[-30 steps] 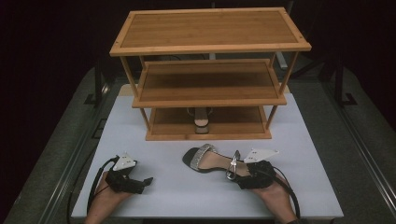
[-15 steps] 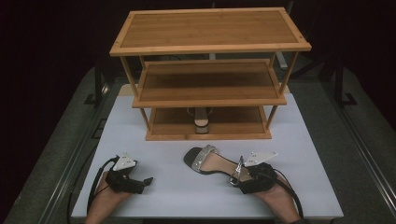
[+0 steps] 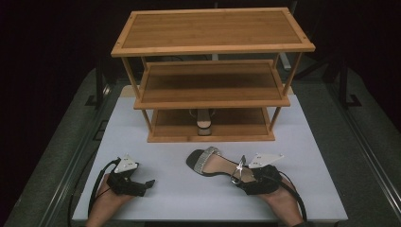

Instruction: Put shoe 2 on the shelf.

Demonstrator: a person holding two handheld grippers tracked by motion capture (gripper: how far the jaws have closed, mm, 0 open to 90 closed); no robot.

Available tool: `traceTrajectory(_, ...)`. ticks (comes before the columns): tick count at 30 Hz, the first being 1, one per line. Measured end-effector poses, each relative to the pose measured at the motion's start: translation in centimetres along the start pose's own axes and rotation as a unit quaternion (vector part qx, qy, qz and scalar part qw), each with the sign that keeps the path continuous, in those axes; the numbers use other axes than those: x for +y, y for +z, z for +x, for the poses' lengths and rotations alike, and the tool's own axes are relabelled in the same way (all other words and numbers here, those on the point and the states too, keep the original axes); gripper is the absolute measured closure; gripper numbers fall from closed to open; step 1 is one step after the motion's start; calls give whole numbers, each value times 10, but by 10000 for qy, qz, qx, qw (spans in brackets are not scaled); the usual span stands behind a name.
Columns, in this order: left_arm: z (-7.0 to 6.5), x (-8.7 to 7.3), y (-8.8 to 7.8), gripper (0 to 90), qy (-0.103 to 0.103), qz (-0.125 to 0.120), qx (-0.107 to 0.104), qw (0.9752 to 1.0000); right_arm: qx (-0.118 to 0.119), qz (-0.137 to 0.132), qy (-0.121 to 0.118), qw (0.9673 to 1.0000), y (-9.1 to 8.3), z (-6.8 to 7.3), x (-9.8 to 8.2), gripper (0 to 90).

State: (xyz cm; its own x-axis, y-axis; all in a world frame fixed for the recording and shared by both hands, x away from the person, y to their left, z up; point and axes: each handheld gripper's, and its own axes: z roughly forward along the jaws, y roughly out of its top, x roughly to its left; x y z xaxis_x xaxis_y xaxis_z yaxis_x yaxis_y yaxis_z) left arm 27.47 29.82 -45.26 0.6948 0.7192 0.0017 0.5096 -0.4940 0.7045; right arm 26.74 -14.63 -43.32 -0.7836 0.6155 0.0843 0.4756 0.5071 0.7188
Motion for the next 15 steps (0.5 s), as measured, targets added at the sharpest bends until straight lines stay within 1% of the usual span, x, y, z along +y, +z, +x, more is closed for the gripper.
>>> traceTrajectory(1,0,0,0,80,-1,0,-1,10000,-2,-43,8,10000,-2,0,0,386)
traceTrajectory(2,0,0,0,80,0,2,1,10000,-21,-78,-34,10000,-3,0,0,387)
traceTrajectory(6,0,0,0,80,-2,0,0,10000,-127,-205,12,9997,-11,-1,-2,387)
traceTrajectory(8,0,0,0,80,0,1,1,10000,-172,-312,112,9993,-18,-4,-4,387)
traceTrajectory(11,0,0,0,80,-2,0,1,10000,-218,-502,288,9981,-31,-12,-8,386)
traceTrajectory(15,0,0,0,80,-4,2,-1,10000,-431,-554,354,9969,-44,-22,-13,385)
